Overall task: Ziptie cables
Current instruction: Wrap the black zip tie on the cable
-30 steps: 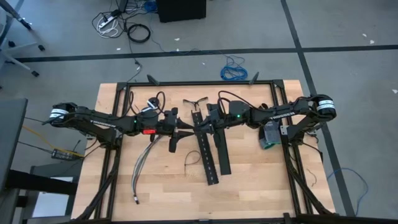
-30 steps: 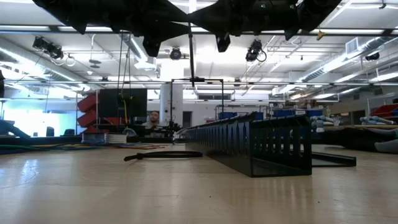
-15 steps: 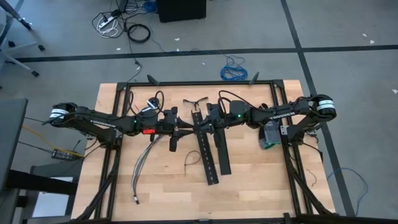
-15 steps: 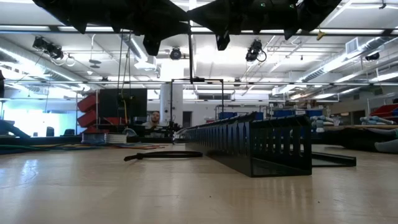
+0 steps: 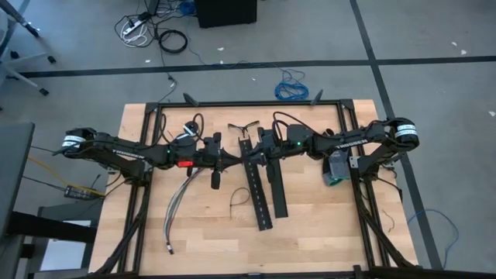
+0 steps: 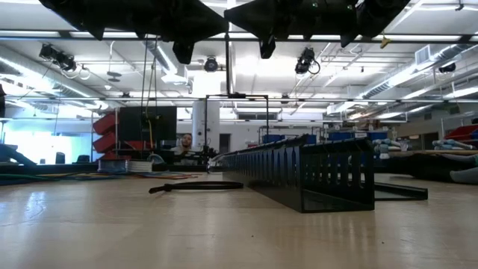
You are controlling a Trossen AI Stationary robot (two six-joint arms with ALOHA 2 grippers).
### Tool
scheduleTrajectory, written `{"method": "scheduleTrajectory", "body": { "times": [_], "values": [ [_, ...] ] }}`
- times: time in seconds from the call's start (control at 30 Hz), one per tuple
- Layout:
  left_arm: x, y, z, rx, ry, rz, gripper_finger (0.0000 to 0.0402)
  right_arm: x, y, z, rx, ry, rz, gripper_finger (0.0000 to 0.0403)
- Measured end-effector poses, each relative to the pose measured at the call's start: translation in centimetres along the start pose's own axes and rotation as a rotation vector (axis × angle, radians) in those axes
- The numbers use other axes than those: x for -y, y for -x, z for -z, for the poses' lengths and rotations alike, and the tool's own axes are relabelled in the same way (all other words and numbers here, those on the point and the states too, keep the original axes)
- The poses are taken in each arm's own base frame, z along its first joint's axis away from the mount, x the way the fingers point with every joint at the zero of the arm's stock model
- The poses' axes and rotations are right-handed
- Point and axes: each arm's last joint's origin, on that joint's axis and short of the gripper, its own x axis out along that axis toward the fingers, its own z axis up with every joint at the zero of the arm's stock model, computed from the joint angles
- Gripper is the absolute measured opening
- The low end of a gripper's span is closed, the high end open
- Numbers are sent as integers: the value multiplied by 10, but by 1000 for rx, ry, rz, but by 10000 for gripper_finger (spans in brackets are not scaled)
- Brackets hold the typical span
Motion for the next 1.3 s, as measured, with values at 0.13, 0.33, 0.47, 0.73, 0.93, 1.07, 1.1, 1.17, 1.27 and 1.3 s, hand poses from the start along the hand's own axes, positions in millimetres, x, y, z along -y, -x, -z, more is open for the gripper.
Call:
{"method": "scheduleTrajectory", "body": {
  "times": [0.13,0.33,0.47,0.73,0.93,1.07,1.1,1.17,1.27,1.3],
  "values": [
    [0,0,0,5,-1,-2,1,0,0,0,0,38,0,4],
    [0,0,-1,7,-1,-9,0,1,0,-1,8,94,24,14],
    [-1,0,-1,10,-2,-38,0,1,0,-1,10,91,49,41],
    [-2,0,0,0,-30,-79,0,4,0,-1,12,98,144,132],
    [-3,0,1,-10,-37,-93,0,4,0,5,-51,136,151,163],
    [-4,0,1,-6,-57,-116,0,2,0,7,-79,134,147,164],
    [-4,0,0,7,-59,-121,0,1,0,9,-91,134,141,164],
    [-6,1,-3,25,-71,-139,0,-1,-1,12,-113,132,119,163],
    [-8,1,-4,31,-70,-142,0,-6,-1,12,-109,139,76,163],
    [-9,1,-4,30,-69,-140,0,-7,-2,12,-109,145,75,163]
  ]
}}
